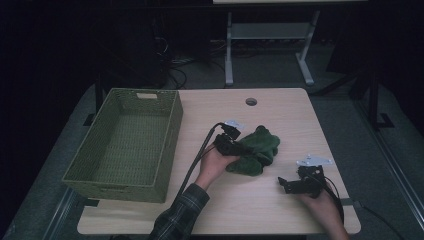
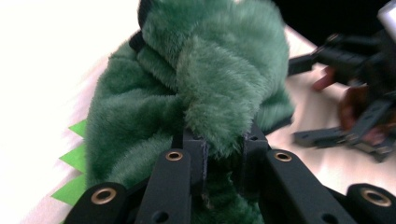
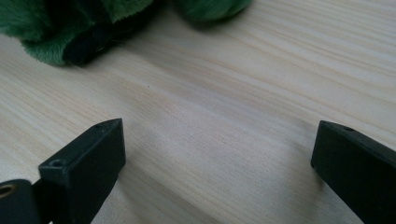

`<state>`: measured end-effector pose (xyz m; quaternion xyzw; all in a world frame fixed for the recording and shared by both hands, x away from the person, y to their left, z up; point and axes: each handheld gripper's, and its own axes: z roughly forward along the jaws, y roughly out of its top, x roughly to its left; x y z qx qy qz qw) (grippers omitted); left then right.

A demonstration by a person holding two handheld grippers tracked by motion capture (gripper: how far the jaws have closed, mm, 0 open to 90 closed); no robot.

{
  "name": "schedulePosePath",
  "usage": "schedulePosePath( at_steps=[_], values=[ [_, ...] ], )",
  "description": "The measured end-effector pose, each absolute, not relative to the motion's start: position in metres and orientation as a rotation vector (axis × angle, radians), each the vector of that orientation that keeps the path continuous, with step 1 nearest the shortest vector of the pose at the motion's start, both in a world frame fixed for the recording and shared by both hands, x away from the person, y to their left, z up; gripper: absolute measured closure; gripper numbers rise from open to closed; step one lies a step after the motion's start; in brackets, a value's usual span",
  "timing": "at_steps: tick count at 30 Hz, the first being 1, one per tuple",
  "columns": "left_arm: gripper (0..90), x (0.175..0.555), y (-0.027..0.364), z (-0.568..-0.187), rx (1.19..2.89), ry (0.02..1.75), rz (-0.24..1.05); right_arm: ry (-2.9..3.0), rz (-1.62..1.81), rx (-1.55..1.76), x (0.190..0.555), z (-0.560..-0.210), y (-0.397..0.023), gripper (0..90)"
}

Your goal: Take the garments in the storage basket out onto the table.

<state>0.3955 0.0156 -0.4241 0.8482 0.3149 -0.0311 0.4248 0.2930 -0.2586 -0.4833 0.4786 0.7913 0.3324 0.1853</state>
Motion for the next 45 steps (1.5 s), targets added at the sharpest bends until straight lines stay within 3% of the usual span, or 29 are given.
schedulePosePath(
  at_steps=[4,9,12,20,26,45],
  values=[
    [74.8,0.398,0.018,-0.437,2.141,0.795,-0.078,2.229,0.937,1.349,0.293,-0.483,-0.259,2.9],
    [56.0,0.394,0.022,-0.427,2.162,0.754,-0.048,2.229,0.937,1.348,0.293,-0.483,-0.259,2.9],
    [50.9,0.388,0.026,-0.415,2.154,0.729,-0.026,2.23,0.936,1.347,0.293,-0.483,-0.259,2.9],
    [51.5,0.375,0.036,-0.39,2.145,0.682,0.029,2.23,0.936,1.349,0.293,-0.483,-0.259,2.9],
    [59.4,0.364,0.031,-0.382,2.133,0.622,-0.017,2.228,0.937,1.35,0.293,-0.483,-0.259,2.9],
    [57.3,0.366,-0.002,-0.434,2.279,0.619,-0.016,2.23,0.936,1.346,0.293,-0.483,-0.259,2.9]
  ],
)
